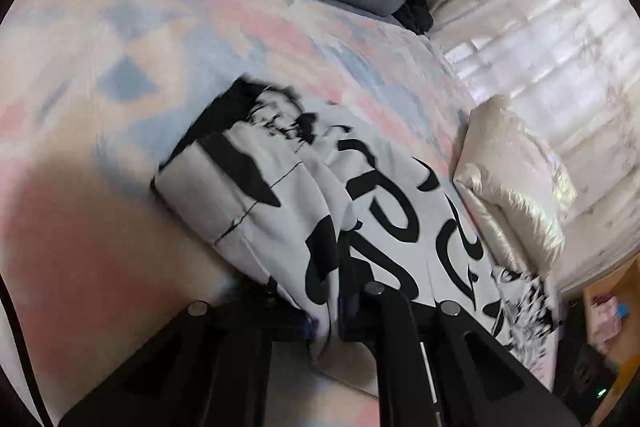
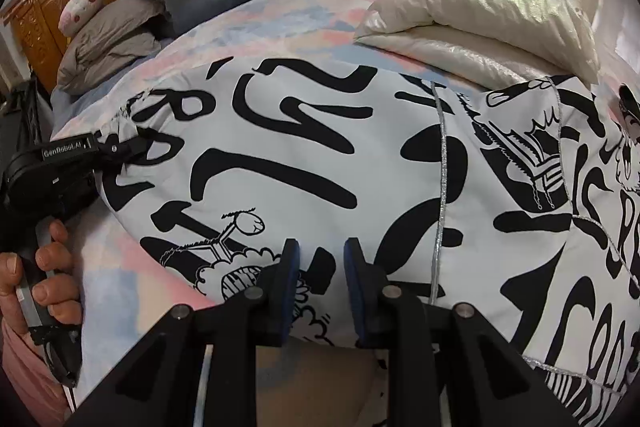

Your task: Fold large clothes

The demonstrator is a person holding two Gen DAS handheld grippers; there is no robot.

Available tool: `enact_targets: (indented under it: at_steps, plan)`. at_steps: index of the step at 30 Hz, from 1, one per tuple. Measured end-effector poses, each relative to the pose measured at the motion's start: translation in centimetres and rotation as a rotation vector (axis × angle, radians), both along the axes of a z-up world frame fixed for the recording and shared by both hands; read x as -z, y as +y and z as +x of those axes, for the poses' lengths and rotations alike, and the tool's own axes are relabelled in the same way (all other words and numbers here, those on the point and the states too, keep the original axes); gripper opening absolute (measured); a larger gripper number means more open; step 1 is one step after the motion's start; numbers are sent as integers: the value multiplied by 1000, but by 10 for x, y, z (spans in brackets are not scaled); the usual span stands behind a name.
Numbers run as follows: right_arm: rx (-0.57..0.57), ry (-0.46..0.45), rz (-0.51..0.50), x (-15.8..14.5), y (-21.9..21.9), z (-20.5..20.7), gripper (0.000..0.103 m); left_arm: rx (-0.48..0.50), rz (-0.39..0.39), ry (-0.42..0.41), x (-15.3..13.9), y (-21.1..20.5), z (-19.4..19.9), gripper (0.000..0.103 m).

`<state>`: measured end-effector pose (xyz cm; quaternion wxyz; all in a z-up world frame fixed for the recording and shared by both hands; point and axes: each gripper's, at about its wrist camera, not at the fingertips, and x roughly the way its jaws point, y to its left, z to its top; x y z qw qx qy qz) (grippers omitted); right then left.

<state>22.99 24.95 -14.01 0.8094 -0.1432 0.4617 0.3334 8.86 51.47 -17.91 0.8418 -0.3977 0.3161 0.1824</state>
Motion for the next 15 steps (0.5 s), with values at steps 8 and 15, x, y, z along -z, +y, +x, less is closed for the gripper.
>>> enact_targets:
  at_steps: [8,15]
  plan:
    - [27,-6,127,-49,-66,-13,23,148,314,-7,-106,-79,0,6]
    - [211,-45,188,-79,-186,-35,23,311,439,-105,-209,-180,5,6]
